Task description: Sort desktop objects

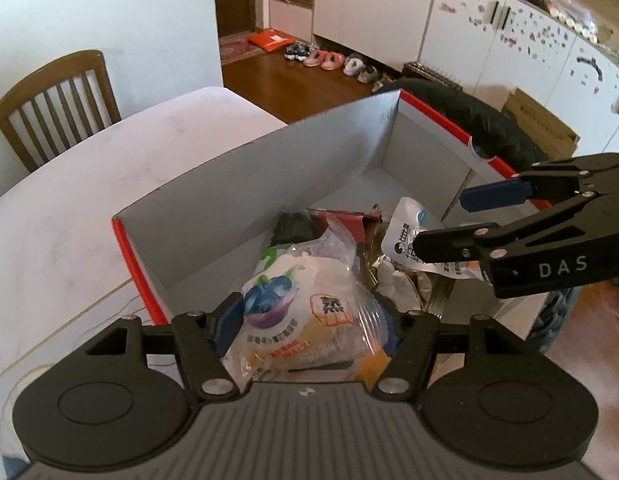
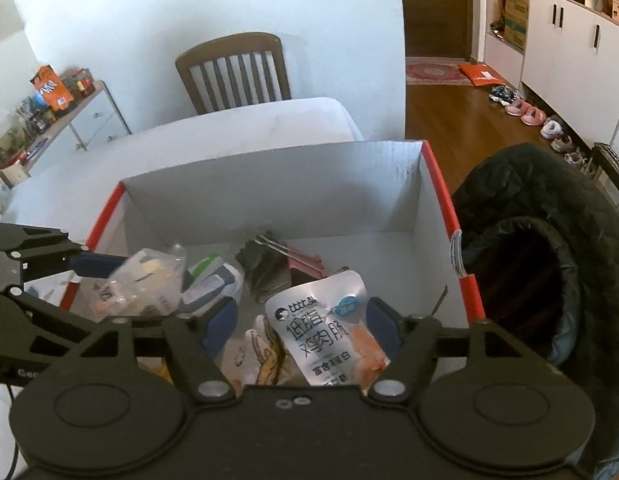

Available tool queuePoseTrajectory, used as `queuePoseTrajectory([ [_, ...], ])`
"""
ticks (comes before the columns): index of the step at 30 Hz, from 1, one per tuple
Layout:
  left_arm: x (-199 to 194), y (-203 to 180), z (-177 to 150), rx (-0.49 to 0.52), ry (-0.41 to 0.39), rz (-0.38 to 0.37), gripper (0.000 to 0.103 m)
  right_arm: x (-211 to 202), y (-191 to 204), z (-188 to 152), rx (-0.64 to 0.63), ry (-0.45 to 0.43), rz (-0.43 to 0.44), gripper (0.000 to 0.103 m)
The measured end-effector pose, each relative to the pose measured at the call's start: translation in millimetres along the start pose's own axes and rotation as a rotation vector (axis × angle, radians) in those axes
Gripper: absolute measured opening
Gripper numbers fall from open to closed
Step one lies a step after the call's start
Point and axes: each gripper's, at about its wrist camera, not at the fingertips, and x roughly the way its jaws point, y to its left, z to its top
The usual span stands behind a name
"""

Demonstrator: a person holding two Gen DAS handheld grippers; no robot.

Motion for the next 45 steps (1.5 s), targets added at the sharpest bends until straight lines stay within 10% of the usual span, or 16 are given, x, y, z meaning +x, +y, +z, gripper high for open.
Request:
queuePoseTrajectory([
  [45, -95.5, 10.1, -64.3, -0.123, -0.165, -0.033, 0.099, -81.1, 47.1, -35.6, -0.063, -0.192, 0.071, 0.096],
])
